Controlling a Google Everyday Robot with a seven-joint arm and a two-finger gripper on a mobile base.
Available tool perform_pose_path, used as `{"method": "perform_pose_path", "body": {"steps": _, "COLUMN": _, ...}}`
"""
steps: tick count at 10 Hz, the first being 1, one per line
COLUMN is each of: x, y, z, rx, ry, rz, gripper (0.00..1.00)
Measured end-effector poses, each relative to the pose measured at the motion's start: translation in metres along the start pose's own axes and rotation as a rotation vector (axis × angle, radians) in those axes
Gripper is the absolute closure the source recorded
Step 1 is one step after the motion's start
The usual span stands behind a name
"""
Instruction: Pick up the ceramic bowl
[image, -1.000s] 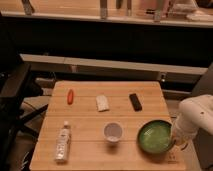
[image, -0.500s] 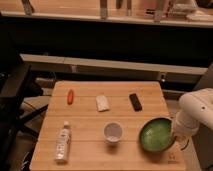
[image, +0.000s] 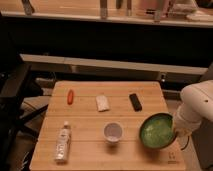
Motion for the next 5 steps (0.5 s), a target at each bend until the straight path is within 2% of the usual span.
{"method": "perform_pose_path", "body": {"steps": 2, "x": 0.001, "y": -0.003, "z": -0.003, "rx": 0.000, "ry": 0.007, "rz": -0.010, "gripper": 1.00}}
{"method": "perform_pose_path", "body": {"steps": 5, "x": 0.001, "y": -0.005, "z": -0.028, "rx": -0.004, "ry": 0.016, "rz": -0.023, "gripper": 1.00}}
